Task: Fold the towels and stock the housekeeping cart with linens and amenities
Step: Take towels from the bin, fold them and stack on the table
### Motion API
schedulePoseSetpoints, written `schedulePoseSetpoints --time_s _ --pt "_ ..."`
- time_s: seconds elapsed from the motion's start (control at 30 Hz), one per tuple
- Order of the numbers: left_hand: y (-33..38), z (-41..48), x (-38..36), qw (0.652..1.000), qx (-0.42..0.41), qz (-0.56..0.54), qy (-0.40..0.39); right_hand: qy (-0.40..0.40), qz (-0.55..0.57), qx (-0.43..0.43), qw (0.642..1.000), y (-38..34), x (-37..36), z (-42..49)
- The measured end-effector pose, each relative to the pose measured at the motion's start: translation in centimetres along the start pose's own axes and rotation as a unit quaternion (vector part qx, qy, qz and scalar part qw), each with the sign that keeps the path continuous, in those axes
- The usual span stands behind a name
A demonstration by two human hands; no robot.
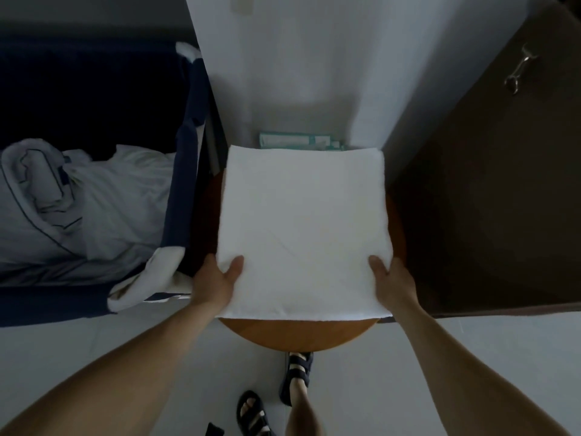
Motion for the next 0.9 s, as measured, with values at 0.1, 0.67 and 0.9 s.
schedulePoseSetpoints --time_s 0.1,0.67,0.9 --pt "-0.4 0.2 0.0 1.0 0.013 0.012 0.001 0.035 -0.034 0.013 0.999 0.2 -0.3 -0.1" --pt "0.0 -1.1 -5.4 0.873 -0.26 0.398 -0.108 0.086 -0.383 0.23 0.89 -1.9 -4.5 -1.6" --pt "1.0 -0.9 -5.0 0.867 -0.235 0.417 -0.137 0.077 -0.396 0.23 0.886 -2.4 -4.3 -1.5"
Point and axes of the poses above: each hand's wrist, its own z-axis towards the middle knuckle, its own x-axis out of the back of the hand, y = z × x, the point moved 2 cm from there along z, towards the middle knuckle, and after that the axes turned 14 degrees about -z, right-handed, at the moved point
